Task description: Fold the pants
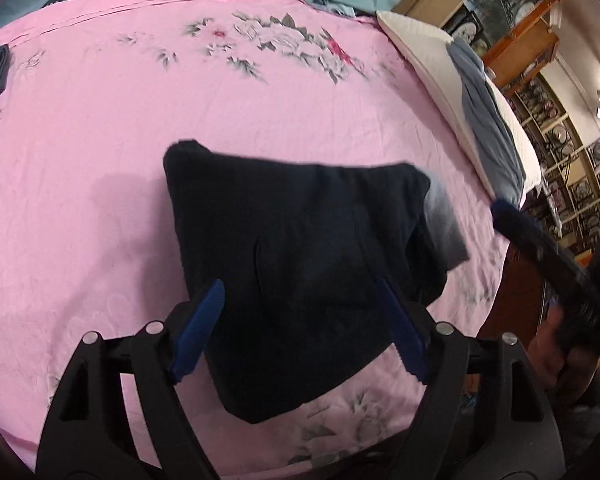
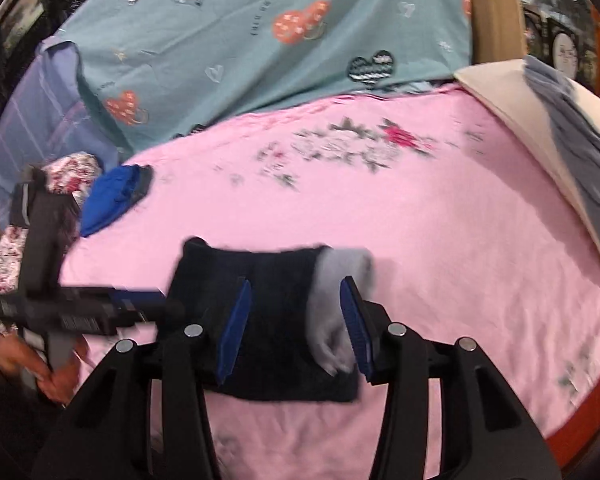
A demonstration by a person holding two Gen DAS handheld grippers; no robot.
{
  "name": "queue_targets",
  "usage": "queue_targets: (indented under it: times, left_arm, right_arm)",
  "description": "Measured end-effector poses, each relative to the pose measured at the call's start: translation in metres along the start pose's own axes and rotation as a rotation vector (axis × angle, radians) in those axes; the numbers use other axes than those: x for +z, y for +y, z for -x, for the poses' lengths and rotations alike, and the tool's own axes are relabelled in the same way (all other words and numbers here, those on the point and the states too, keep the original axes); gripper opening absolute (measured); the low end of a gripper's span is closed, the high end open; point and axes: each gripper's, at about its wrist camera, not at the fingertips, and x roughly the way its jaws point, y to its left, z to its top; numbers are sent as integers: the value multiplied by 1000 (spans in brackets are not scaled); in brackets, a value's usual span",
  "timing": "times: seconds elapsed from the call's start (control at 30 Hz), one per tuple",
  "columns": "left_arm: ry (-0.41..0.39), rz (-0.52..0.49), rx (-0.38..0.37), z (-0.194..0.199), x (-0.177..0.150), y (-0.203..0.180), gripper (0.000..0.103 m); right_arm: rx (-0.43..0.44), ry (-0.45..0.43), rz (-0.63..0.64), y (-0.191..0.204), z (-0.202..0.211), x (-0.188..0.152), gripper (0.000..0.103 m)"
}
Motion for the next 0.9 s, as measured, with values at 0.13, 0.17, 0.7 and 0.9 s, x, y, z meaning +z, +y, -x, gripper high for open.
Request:
queue_targets:
  times: [0.13, 0.17, 0.7, 0.9]
  left_arm:
    - [51, -19, -14, -17, -11, 2, 79]
    - [61, -12, -12, -22, -14, 5, 79]
    - [35, -90, 135, -13, -39, -5, 81]
    - [43, -63, 133, -22, -40, 0, 81]
  right_arm:
    - [9, 98, -25, -9, -54, -1, 47]
    - [-11, 146, -50, -23, -73, -9, 45]
    - [200, 153, 45, 20, -62, 41, 44]
    - [414, 336, 52, 64, -143, 55, 28]
